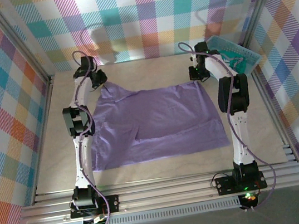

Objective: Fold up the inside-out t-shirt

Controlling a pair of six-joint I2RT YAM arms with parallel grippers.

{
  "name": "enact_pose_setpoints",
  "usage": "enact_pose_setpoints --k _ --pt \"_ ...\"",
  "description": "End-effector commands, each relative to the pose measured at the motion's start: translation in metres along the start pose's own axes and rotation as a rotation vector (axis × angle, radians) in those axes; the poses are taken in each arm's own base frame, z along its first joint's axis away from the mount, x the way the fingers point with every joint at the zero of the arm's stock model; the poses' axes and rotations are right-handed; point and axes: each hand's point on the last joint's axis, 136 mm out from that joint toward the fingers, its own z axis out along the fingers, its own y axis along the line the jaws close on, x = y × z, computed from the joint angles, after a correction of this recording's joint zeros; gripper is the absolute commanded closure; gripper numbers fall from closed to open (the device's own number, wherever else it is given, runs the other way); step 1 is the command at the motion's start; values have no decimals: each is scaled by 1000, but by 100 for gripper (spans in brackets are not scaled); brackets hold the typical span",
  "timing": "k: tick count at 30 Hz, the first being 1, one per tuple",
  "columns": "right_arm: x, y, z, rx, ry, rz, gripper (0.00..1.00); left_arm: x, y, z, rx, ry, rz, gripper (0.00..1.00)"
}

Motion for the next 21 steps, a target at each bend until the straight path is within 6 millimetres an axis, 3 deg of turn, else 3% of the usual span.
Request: enact_pose_setpoints --k 1,5,12,16,21 --pt "-19 8 -21 -6 -60 -33 97 -20 -3 -16 21 -43 6 91" --pt "-29 8 -37 13 -102 -49 99 -33 -11 -47 20 -60 21 100" --pt "-33 9 -68 29 -203 -133 100 -35 -31 -124 48 -35 26 100" --pt "-29 8 -83 48 -256 -198 100 -22 -31 -164 49 -39 -2 100" --pt "-17 5 -91 70 -296 -247 100 14 -28 -221 81 -43 -53 100"
